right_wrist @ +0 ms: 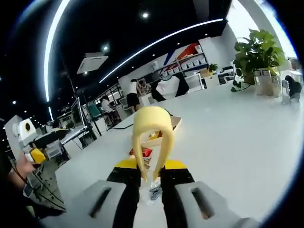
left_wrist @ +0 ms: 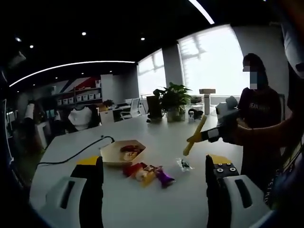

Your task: Place the target food into the container with the food tongs after gripping and lifting it, then release it inside without dropping or visibly crushing the food.

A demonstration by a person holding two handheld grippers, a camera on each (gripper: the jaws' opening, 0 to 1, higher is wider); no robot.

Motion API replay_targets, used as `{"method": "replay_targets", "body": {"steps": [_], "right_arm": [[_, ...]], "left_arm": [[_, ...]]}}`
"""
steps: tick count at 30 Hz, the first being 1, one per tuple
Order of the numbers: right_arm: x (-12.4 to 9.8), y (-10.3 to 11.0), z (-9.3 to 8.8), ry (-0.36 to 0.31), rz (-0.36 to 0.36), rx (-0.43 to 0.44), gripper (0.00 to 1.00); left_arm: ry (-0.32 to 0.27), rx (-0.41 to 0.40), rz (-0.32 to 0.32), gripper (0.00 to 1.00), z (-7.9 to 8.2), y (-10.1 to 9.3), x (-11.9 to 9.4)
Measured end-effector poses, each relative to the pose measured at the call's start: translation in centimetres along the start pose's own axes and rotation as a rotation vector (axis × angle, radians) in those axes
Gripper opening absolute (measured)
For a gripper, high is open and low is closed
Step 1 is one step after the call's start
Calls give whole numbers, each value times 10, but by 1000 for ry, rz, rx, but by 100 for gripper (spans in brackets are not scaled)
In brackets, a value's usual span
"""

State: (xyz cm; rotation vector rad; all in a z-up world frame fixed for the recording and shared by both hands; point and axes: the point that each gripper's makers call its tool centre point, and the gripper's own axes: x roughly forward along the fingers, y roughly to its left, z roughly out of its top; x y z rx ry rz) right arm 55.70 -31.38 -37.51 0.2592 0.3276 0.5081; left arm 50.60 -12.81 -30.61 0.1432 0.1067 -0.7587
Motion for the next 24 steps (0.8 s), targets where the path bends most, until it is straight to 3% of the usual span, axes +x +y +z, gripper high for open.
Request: {"method": "replay_targets", "body": {"steps": [2,14,17,24], "right_arm": [[-1,2,-3,27,6,-20,11],[-14,0,6,-9,-16,-61,13],[-16,-5,-1,14,-33,-96,14],[-21,-13,-9,21,-46,-87,16]], "left_arm": [[3,0,-7,94,-3,-2,4],[-6,-15,-77,95,-7,-18,23],[-8,-15,-88,95,-6,-19,24],[15,-9,-106,95,-13,-23,24]]}}
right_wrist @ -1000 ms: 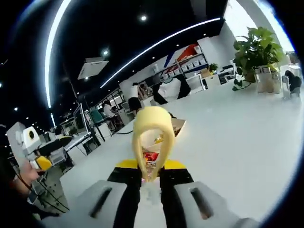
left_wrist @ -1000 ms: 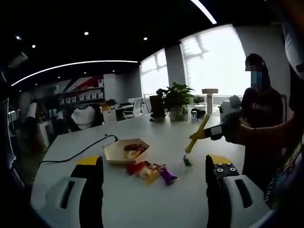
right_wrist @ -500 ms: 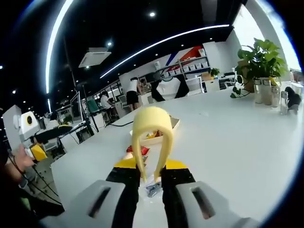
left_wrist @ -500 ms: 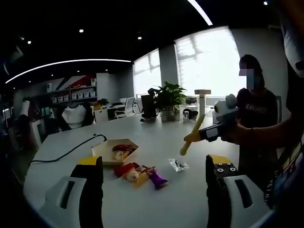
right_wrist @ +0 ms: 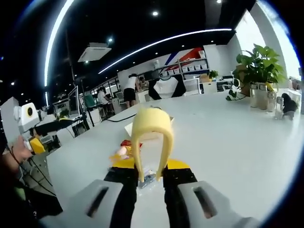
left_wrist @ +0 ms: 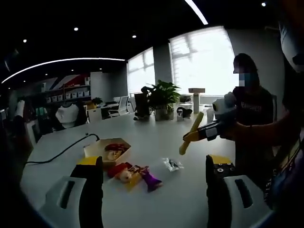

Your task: Place the target food into the container with the food tongs after gripping and lifting it, then release it inside without dropping or visibly crushing the food.

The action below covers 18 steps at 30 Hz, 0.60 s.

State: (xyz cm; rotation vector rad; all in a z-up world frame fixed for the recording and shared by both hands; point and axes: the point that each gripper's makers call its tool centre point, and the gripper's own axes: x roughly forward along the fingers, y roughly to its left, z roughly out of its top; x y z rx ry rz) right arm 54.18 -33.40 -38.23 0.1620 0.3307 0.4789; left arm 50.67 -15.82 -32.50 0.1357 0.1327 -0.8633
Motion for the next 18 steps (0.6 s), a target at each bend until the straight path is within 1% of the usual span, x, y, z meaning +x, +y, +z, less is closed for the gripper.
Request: {"method": "replay_targets", "body": {"steps": [2,5,9,12,14,15,16,17,18], "right_arm": [[-1,-4,-2,4,-9,3,16],[-1,-6,-2,0,-9,14,16],[1,-12,-5,2,-20,10,17],[6,-20,-12,5,-39,79,19],[8,-28,-15,-20,-75,153,19],[9,-30,-19,-18,-83,204,19],[9,-34,-20,-36,-99,240,20],[9,-33,-21,-54,-91,292,20],[10,-33,-22,-64,-81,320,20]], "left_arm": [[5,-8,-17,95,-2,-3,1],[16,4,-21,95,-3,-5,2],[17,0,-32,95,-2,-7,4],[22,7,-35,94,-2,-8,5],[23,9,-36,94,-2,-9,4],[26,12,-33,94,-2,-8,3],[29,14,-30,94,-2,-8,3],[31,17,-27,94,-3,-7,2],[33,19,-23,94,-3,-6,0]]}}
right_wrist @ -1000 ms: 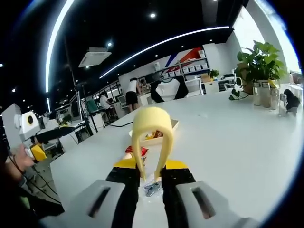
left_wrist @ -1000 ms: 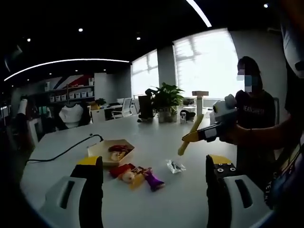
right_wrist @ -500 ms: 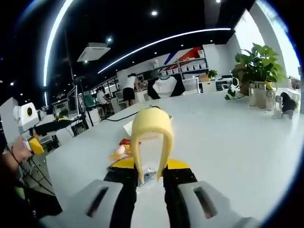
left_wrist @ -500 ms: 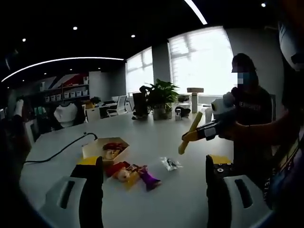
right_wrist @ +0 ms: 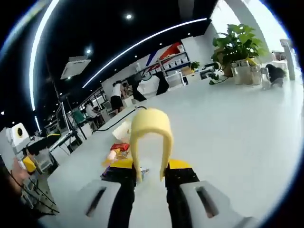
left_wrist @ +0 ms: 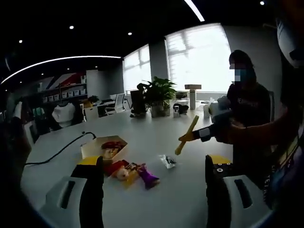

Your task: Place the target food into the container with the food tongs after gripping and lifting it, then release it inside without dropping or visibly crushing the food.

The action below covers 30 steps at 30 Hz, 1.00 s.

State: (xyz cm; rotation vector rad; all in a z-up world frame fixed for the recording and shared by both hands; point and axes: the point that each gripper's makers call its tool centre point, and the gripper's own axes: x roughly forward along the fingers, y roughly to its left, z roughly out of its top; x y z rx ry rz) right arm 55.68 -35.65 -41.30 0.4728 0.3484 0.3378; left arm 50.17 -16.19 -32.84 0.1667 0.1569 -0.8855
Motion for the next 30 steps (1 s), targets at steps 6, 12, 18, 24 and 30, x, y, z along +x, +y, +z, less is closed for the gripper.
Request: {"method": "replay_targets", "body": {"steps": [6,12,18,24,30], "right_arm": [[4,-7,-6,-30,-16,124,20],[9,-3,-9,-56,-11,198,21],[14,-2,-11,-79,-34,167,17],[13,-2,-13,-86,-30,207,12],[9,8,-1,-132,51,315,10]], "left_arm": [[11,-2,10,94,-4,2,-5],[8,-10,21,94,-6,4,-8],[8,-13,26,94,-6,5,-10],[8,-12,36,94,-6,8,-13],[10,-14,52,94,-7,11,-17]]}}
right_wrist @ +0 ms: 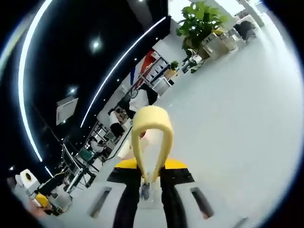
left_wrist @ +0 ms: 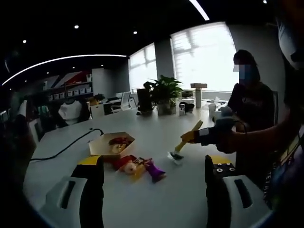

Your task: Place the target food into the container with the food tongs after gripping and lifting it, then release it inside without dropping or visibly crushing the food.

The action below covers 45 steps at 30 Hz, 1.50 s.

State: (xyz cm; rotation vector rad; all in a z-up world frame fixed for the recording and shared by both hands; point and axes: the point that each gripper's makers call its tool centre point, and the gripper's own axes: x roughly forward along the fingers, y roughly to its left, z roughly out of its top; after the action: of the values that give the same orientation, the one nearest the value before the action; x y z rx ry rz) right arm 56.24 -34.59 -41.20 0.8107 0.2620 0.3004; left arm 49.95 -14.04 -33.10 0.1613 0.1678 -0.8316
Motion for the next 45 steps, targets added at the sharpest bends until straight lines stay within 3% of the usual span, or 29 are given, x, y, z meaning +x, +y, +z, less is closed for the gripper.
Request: {"method": "replay_targets", "body": {"steps": [2,4,11,13,17,19,23,26,31,33,38,45], "right_arm": [[2,0,0,13,-15,-30,9],[3,6,-1,20,12,14,10],[5,15,2,27,33,7,12],[5,23,4,22,53,-57,14],[-3,34,-3,85,51,-247,15],[-6,34,-4,99,38,-304,16],[-11,42,-12,133,85,-364,17],[-11,40,-15,148,71,-461,19],[0,30,-16,166,-42,-468,21],[5,34,-19,171,-45,-467,22],[13,30,-26,183,-132,-508,22],[21,28,-32,215,-171,-542,22]], "left_arm": [[-1,-1,2,94,0,0,0],[-1,-1,3,94,0,1,0],[-10,2,0,93,4,0,0],[-8,7,0,93,4,0,0],[-17,4,3,93,6,2,-1],[-18,1,2,93,6,2,-1],[-17,2,-3,93,4,2,1],[-19,0,-5,93,4,2,1],[-22,-4,-4,93,3,2,1],[-23,-5,1,93,2,3,0],[-26,-21,16,93,-1,8,-3],[-29,-36,28,93,-6,12,-7]]}}
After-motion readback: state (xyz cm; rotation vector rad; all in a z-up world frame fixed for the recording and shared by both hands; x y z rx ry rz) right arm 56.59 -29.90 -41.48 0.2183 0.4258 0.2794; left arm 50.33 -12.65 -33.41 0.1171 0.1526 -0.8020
